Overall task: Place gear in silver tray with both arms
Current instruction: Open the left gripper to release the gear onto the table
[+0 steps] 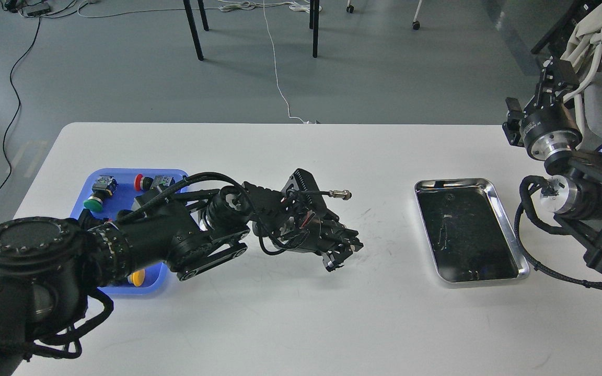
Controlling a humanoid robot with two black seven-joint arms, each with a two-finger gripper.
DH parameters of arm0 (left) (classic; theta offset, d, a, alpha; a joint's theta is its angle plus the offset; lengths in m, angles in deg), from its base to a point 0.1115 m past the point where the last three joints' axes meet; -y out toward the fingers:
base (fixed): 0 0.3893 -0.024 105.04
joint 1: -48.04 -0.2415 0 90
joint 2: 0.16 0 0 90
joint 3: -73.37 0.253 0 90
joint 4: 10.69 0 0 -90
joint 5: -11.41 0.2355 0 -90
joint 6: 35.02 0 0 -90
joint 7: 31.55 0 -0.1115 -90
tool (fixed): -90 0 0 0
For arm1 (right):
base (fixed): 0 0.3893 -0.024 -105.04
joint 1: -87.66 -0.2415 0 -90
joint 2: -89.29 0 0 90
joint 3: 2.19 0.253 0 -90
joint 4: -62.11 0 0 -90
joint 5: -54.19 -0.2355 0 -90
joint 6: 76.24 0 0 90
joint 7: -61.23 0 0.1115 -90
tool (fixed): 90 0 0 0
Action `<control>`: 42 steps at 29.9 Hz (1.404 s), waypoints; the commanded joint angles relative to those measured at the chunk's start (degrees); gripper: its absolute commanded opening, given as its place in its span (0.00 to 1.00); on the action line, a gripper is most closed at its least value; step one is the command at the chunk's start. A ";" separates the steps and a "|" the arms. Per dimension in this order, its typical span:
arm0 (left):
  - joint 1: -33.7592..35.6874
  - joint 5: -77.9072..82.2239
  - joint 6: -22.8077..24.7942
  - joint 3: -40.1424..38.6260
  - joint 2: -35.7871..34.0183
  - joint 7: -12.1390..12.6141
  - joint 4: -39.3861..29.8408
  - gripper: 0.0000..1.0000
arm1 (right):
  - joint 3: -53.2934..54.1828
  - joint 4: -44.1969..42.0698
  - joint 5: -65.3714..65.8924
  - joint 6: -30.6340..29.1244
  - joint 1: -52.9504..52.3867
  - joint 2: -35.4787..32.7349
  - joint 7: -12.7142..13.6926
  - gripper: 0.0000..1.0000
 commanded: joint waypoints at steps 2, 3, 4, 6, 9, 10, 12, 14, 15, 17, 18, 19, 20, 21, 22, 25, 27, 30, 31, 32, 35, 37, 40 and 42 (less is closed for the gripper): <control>-0.44 0.21 -0.06 -0.04 0.00 0.01 -0.04 0.12 | -0.09 -0.90 0.00 0.00 -0.19 0.00 0.00 0.96; -0.53 0.12 -0.06 -0.13 0.00 0.01 -0.04 0.12 | -0.09 -0.90 0.00 0.00 -0.28 0.00 0.00 0.96; -0.62 0.04 -0.06 -0.13 0.00 0.01 -0.13 0.12 | -0.09 -0.90 0.00 0.00 -0.28 0.00 0.00 0.96; -0.97 0.30 -0.06 -0.05 0.00 0.01 -0.65 0.12 | -0.09 -0.99 0.17 0.00 -0.28 0.00 0.00 0.96; -1.15 -0.23 -0.06 -0.13 0.00 0.01 -0.65 0.12 | -0.17 -0.99 0.17 0.09 -0.28 0.00 0.00 0.96; -1.15 -0.14 -0.06 -0.05 0.00 0.01 -0.57 0.13 | -0.26 -0.99 0.17 0.09 -0.19 0.00 0.00 0.96; -1.24 -0.14 -0.06 -0.05 0.00 0.01 -0.57 0.13 | -0.26 -0.99 0.17 0.09 -0.19 0.00 0.00 0.96; -1.41 -0.23 -0.06 -0.05 0.00 0.01 -0.57 0.14 | -0.26 -0.99 0.17 0.09 -0.28 0.00 0.00 0.96; -1.41 -0.23 -0.06 -0.05 0.00 0.01 -0.57 0.14 | -0.26 -0.99 0.26 0.09 -0.28 0.00 0.00 0.96; -1.50 -0.40 0.03 -0.05 0.00 0.01 -0.57 0.16 | -0.35 -0.99 0.35 0.18 -0.28 0.08 0.00 0.96; -1.50 -0.58 0.03 -0.13 0.00 0.01 -0.57 0.20 | -0.35 -0.99 0.44 0.18 -0.28 0.08 0.00 0.96; -1.67 -0.58 0.03 -0.13 0.00 0.01 -0.57 0.22 | -0.35 -0.99 0.61 0.18 -0.19 0.08 0.00 0.96; -1.68 -0.67 0.11 -0.13 0.00 0.01 -0.57 0.23 | -0.35 -0.99 0.79 0.18 -0.19 0.08 0.00 0.96; -1.76 -1.02 0.12 -0.05 0.00 0.01 -0.57 0.24 | -0.35 -0.99 0.79 0.27 -0.19 0.08 0.00 0.96; -1.85 -1.28 0.12 -0.05 0.00 0.01 -0.57 0.25 | -0.35 -0.99 0.79 0.44 -0.19 0.08 0.00 0.96; -1.85 -2.16 0.20 0.04 0.00 0.01 -0.57 0.29 | -0.35 -0.99 0.88 0.44 -0.02 0.08 0.00 0.96; -1.76 -2.69 0.47 -0.05 0.00 0.01 -0.57 0.30 | -0.35 -0.99 0.88 0.44 -0.01 0.08 0.00 0.97; -1.76 -4.79 0.55 -0.05 0.00 0.01 -0.65 0.31 | -0.61 -0.90 1.05 0.44 0.07 0.00 0.00 0.97; -1.68 -5.67 0.55 0.04 0.00 0.01 -0.65 0.31 | -1.13 -0.90 1.05 0.44 -0.10 0.00 0.00 0.97; -1.68 -6.29 0.55 0.13 0.00 0.01 -0.65 0.32 | -2.10 -0.90 1.05 0.53 -0.36 0.00 0.00 0.97; -1.68 -6.73 0.55 0.04 0.00 0.01 -0.65 0.34 | -4.65 -0.81 0.88 0.44 -1.15 0.00 0.00 0.97; -1.68 -6.91 0.55 -0.13 0.00 0.01 -0.65 0.36 | -5.97 -0.63 1.05 0.44 -1.94 0.00 0.00 0.97; -1.15 -7.78 0.56 -0.66 0.00 0.01 -0.65 0.38 | -7.55 -0.46 1.05 0.44 -3.00 0.00 0.00 0.98; -0.62 -9.62 0.55 -0.75 0.00 0.01 -0.65 0.40 | -9.57 -0.02 1.49 0.44 -4.31 -0.18 0.00 0.98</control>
